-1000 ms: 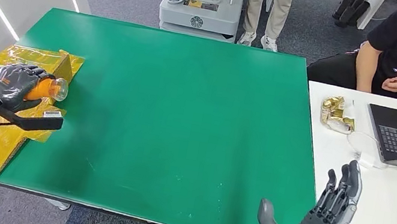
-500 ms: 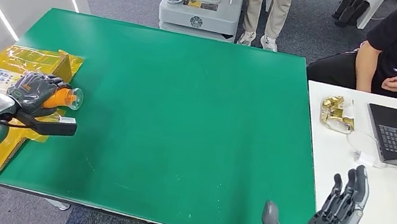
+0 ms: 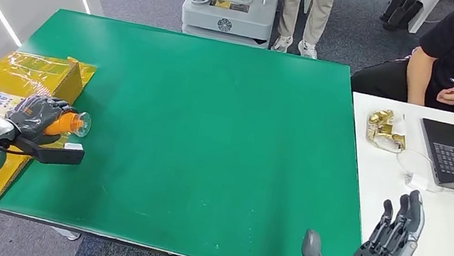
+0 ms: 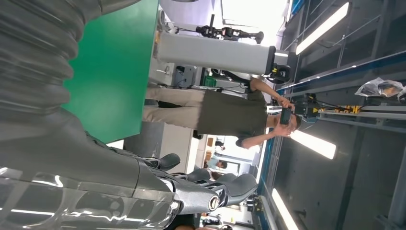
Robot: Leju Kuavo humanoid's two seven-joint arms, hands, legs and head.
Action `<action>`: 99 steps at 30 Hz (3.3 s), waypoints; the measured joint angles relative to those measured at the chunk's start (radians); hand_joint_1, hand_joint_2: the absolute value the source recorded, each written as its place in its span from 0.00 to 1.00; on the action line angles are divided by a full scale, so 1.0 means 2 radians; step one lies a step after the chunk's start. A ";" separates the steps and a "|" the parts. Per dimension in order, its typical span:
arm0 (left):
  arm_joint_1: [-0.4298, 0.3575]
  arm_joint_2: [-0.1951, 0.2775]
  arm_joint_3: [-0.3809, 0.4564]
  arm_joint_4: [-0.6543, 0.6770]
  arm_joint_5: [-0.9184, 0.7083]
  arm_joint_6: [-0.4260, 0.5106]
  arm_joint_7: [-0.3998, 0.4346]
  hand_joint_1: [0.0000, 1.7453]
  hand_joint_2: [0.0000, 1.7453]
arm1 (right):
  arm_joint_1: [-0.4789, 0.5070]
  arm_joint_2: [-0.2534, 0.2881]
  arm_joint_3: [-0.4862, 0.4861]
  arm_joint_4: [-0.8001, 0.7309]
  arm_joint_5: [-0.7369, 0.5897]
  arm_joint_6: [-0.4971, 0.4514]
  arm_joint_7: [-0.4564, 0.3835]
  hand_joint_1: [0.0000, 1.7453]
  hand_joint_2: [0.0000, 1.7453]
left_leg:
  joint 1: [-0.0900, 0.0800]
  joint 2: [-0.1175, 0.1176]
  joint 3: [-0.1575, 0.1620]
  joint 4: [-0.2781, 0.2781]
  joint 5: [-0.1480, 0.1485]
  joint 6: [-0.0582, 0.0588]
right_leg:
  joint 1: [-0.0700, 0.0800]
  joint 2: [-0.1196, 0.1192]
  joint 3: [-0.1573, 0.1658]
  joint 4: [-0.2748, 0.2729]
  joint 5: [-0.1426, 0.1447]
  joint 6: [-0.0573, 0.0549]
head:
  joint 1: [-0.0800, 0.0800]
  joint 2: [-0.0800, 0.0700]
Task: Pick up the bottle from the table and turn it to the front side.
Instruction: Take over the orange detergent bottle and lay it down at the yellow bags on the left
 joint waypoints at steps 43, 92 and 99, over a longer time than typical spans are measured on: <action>-0.049 -0.096 -0.024 0.124 -0.021 0.018 0.011 1.00 1.00 | -0.011 0.000 0.000 0.003 0.004 0.001 0.006 0.00 1.00 | 0.000 0.000 0.000 0.000 0.000 0.000 | 0.000 0.000 0.000 0.000 0.000 0.000 | 0.000 0.000; -0.047 -0.065 -0.021 0.145 -0.020 0.022 0.024 0.00 1.00 | -0.012 0.001 -0.001 0.003 -0.003 -0.007 0.002 0.00 1.00 | 0.000 0.000 0.002 0.000 0.000 -0.001 | 0.000 0.000 0.001 0.001 0.000 0.000 | 0.000 0.000; -0.032 -0.051 -0.017 0.128 -0.018 0.025 0.021 0.00 1.00 | -0.012 0.001 -0.001 0.004 -0.007 -0.011 -0.002 0.00 1.00 | 0.000 0.000 0.002 0.000 0.001 -0.001 | 0.000 0.000 0.001 0.001 0.000 0.000 | 0.000 0.000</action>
